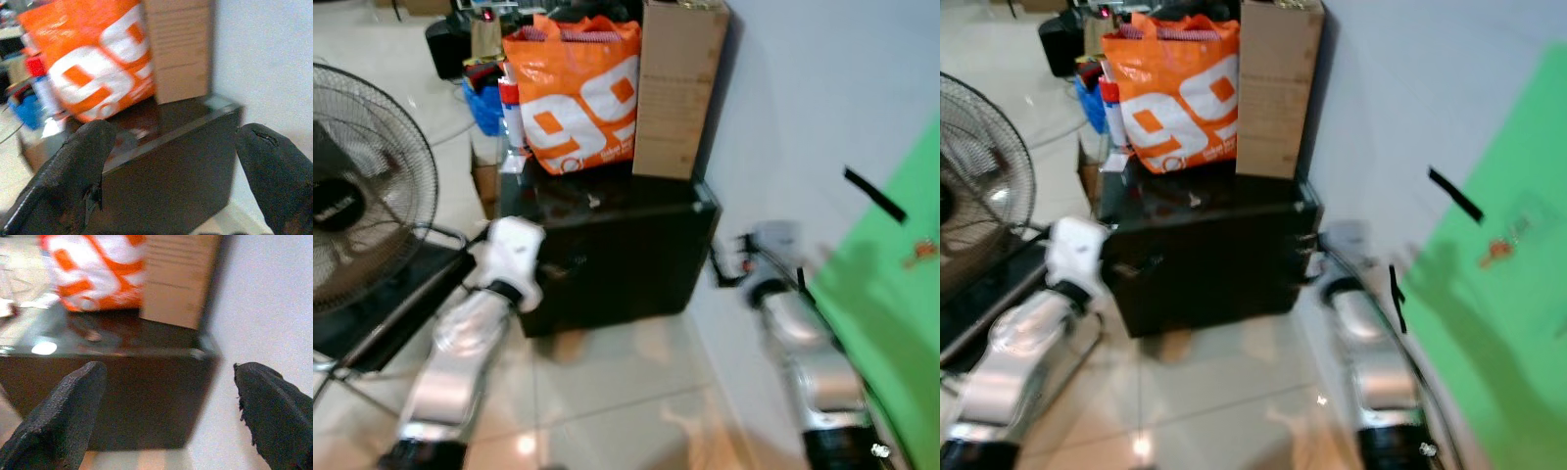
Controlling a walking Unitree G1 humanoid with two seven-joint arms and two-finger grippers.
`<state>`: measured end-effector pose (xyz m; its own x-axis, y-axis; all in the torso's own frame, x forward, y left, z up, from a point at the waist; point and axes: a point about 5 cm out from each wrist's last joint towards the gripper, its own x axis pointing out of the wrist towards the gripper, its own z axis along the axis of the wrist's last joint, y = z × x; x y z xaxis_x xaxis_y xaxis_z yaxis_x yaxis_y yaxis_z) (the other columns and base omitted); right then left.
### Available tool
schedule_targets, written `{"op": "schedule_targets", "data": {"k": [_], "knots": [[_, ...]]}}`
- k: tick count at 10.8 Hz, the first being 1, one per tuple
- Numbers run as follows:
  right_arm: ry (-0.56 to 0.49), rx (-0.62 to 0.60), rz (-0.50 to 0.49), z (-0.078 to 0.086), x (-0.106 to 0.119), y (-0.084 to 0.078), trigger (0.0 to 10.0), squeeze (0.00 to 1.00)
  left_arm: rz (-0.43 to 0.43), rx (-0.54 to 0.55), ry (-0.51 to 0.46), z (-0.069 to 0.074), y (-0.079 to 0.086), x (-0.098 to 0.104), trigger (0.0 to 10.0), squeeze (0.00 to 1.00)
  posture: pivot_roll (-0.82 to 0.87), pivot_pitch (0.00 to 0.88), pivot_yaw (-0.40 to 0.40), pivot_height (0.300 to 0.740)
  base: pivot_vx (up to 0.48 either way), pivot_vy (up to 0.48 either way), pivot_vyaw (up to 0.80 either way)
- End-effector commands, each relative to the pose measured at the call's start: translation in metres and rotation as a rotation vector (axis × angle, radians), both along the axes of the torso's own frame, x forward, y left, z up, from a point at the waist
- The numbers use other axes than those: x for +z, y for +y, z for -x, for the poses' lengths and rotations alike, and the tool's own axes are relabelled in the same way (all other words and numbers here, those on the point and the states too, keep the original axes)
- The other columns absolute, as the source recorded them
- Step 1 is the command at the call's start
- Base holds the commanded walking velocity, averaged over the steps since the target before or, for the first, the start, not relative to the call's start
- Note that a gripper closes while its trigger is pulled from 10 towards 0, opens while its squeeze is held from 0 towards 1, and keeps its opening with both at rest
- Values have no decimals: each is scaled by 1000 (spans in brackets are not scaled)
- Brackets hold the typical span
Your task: Hang keys on a hook
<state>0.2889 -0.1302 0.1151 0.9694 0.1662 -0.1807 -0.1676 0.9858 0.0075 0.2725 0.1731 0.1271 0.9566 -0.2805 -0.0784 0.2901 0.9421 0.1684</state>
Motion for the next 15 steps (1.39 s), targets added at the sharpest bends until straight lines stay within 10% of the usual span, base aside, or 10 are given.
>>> {"op": "schedule_targets", "data": {"k": [1,15], "knots": [[-10,-28,16,-1,2,-10,10000,1000,4,-18,-18,-1,-6,4,10000,0,13,0,-37,740,405,0,0],[-14,-24,43,-4,3,-9,10000,1000,-8,-25,-17,-2,-7,5,10000,0,18,0,-35,740,397,0,116]]}}
